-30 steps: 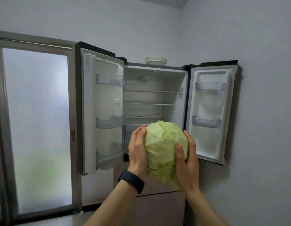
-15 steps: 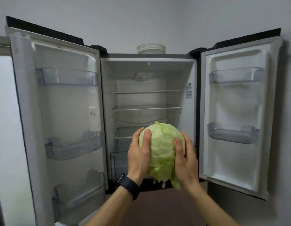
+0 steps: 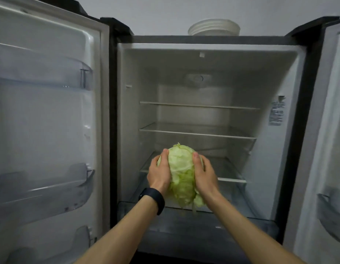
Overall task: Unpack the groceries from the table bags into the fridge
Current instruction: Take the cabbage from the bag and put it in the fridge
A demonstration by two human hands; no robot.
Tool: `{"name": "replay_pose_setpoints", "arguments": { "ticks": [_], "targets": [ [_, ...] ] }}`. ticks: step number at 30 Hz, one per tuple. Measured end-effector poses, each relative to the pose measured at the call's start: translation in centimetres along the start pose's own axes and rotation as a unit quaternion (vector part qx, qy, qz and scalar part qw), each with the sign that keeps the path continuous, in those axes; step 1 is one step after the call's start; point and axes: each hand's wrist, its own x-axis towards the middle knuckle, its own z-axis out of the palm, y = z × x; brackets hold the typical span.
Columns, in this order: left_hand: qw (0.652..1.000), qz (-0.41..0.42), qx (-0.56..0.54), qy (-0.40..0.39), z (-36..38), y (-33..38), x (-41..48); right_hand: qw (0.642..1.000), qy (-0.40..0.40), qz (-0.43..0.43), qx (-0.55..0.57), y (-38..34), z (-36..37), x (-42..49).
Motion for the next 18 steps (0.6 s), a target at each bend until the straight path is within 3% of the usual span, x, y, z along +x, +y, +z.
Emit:
{"name": "replay_pose_setpoints", "arguments": {
  "ticks": [4,12,18],
  "targets": [
    [0.999,-0.04,-0.004,0.027,1.6,-2.0,6.6,0.999,-0.022,0.039,0.006,3.3,3.4,6.2],
    [0.999,-0.026,-0.028,-0.004,4.6,-3.9,19.5,0.997,-0.017,0.079,0.009,7.8,9.6,18.4],
    [1.0,-0.02,0.018,-0.004,6.3,-5.5,25.4,0.998,-0.012,0.062,-0.02,10.0,11.9,23.9]
  ]
}}
